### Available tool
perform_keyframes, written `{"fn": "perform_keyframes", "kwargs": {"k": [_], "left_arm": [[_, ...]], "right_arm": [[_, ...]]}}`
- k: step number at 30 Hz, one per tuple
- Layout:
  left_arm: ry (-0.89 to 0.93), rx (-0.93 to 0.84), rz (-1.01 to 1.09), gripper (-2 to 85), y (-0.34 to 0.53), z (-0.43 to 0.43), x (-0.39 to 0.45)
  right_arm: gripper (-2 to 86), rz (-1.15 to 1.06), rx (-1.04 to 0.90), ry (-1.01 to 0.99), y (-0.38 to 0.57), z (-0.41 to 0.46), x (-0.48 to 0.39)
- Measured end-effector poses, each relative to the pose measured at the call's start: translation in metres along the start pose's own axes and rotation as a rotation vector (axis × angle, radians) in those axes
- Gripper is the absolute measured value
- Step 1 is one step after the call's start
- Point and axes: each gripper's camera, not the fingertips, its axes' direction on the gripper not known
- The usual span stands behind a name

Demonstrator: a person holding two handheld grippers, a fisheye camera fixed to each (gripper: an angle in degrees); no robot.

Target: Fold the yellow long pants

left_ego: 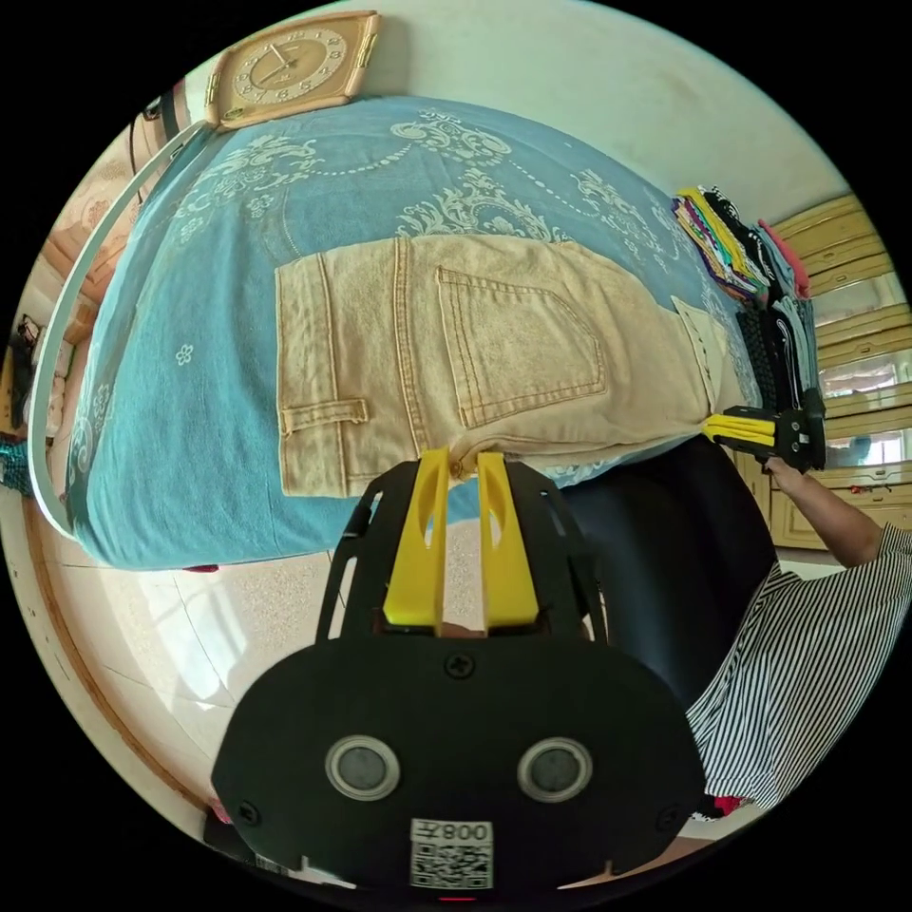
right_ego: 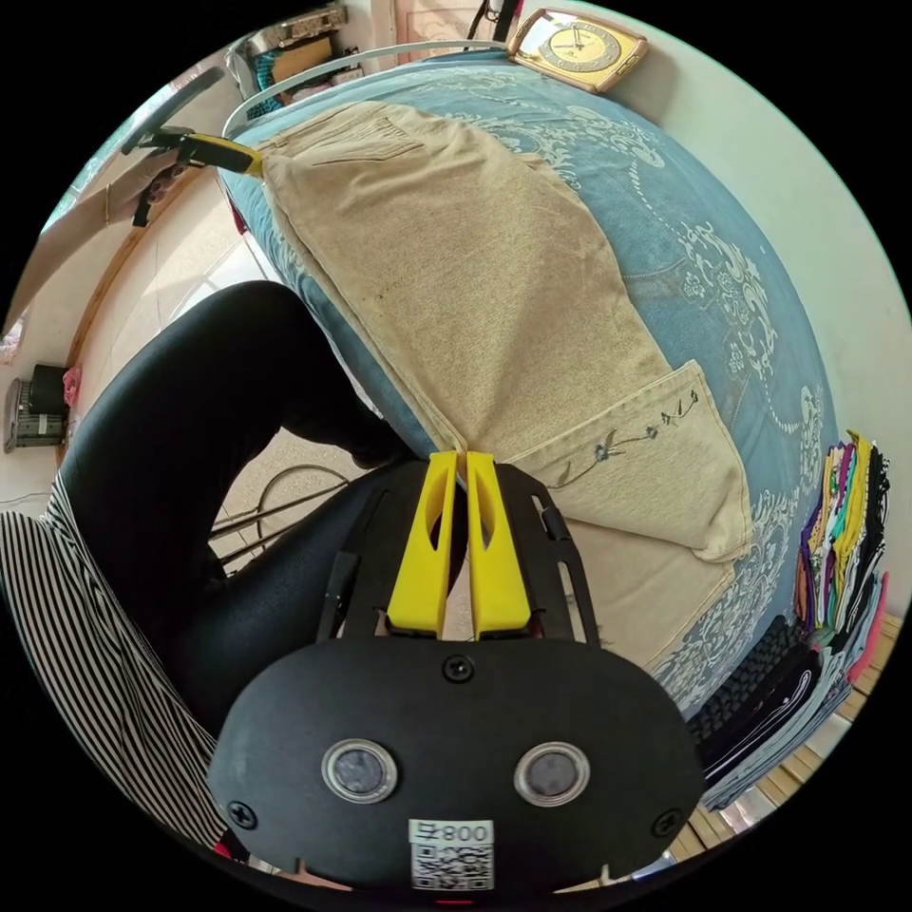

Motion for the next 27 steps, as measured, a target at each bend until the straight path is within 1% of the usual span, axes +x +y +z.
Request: {"fn": "perform_keyframes", "kwargs": {"k": [5,8,11,14,16,20,23,27], "left_arm": [[0.036,0.053,-0.011,3.9,0.039,-0.009,-0.020],[0.087,0.134,-0.028,3.5,0.061,-0.016,-0.030],[0.170,0.187,-0.048,3.1,0.067,-0.006,-0.038],[0.214,0.205,-0.084,2.2,0.064,0.016,-0.046],[0.236,0.209,-0.116,1.6,0.065,0.031,-0.053],[0.211,0.117,-0.172,0.7,0.076,0.074,-0.077],[0.216,0.120,-0.192,0.5,0.085,0.093,-0.090],[0.169,0.124,-0.184,0.4,0.092,0.110,-0.097]], "right_arm": [[2.4,0.033,0.021,-0.042,0.013,-0.007,0.023],[2.5,0.058,0.035,-0.077,0.021,-0.013,0.038],[2.6,0.091,0.052,-0.121,0.029,-0.019,0.054],[2.7,0.113,0.057,-0.144,0.036,-0.025,0.068],[2.7,0.109,0.054,-0.138,0.039,-0.030,0.073],[2.8,0.094,0.054,-0.137,0.048,-0.041,0.088],[2.8,0.098,0.058,-0.172,0.055,-0.050,0.104],[2.9,0.136,0.056,-0.220,0.062,-0.061,0.123]]}}
